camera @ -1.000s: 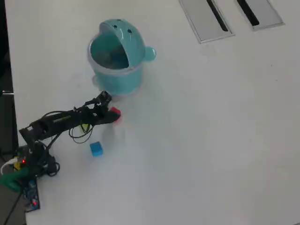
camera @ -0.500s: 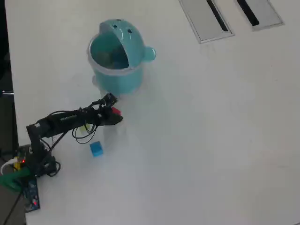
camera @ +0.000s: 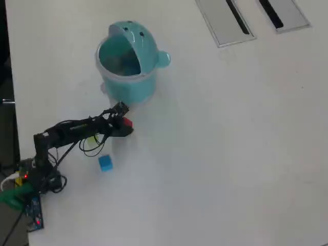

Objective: Grasp RGB lego blocks and put them in the bin one by one.

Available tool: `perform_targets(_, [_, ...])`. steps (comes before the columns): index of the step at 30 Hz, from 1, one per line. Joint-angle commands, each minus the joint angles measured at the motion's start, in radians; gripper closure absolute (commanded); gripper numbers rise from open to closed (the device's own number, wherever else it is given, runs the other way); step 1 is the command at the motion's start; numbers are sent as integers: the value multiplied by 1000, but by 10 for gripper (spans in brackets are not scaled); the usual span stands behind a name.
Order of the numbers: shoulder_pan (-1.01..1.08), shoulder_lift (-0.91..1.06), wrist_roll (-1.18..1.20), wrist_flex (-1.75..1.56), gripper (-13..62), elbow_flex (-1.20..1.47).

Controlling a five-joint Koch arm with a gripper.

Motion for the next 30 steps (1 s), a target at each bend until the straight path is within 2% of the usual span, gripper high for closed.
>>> perform_targets(1, [-17, 6, -15, 0, 151, -91])
perform_targets(7, [-28, -23, -2, 0, 207, -147])
perform_targets(12, [-14, -9, 2, 26, 291, -167])
perform_targets(19, [-18, 21, -6, 51, 301, -144])
perform_targets(23, [-25, 26, -6, 52, 359, -172])
perform_targets(30, [-17, 69, -6, 32, 370, -195])
